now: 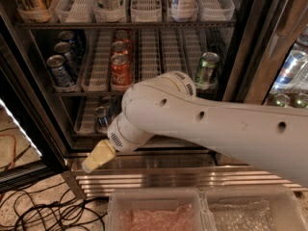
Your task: Pick pepsi can from middle shelf of fridge
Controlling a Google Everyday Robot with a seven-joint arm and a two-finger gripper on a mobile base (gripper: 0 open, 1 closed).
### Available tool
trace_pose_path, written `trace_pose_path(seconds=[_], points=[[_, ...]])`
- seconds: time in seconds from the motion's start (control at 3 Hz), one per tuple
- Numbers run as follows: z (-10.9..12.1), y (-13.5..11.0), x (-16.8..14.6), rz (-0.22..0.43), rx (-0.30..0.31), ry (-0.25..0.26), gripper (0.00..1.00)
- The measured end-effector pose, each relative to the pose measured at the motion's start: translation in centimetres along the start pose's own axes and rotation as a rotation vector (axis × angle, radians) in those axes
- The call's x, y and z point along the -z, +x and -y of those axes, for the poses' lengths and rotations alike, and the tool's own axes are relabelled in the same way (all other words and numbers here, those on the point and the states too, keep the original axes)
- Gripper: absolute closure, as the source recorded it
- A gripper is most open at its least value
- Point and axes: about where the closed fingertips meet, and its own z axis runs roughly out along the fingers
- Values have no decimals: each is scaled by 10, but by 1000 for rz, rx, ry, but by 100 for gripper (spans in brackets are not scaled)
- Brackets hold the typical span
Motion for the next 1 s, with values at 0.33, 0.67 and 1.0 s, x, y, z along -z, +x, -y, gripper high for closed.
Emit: trace_pose_path(seconds=[0.33, 0.67, 1.0], points=[[-4, -41, -9, 85, -23, 53, 0], [-4, -43, -9, 90, -84, 62, 0], [-4, -43, -9, 90, -85, 62, 0]])
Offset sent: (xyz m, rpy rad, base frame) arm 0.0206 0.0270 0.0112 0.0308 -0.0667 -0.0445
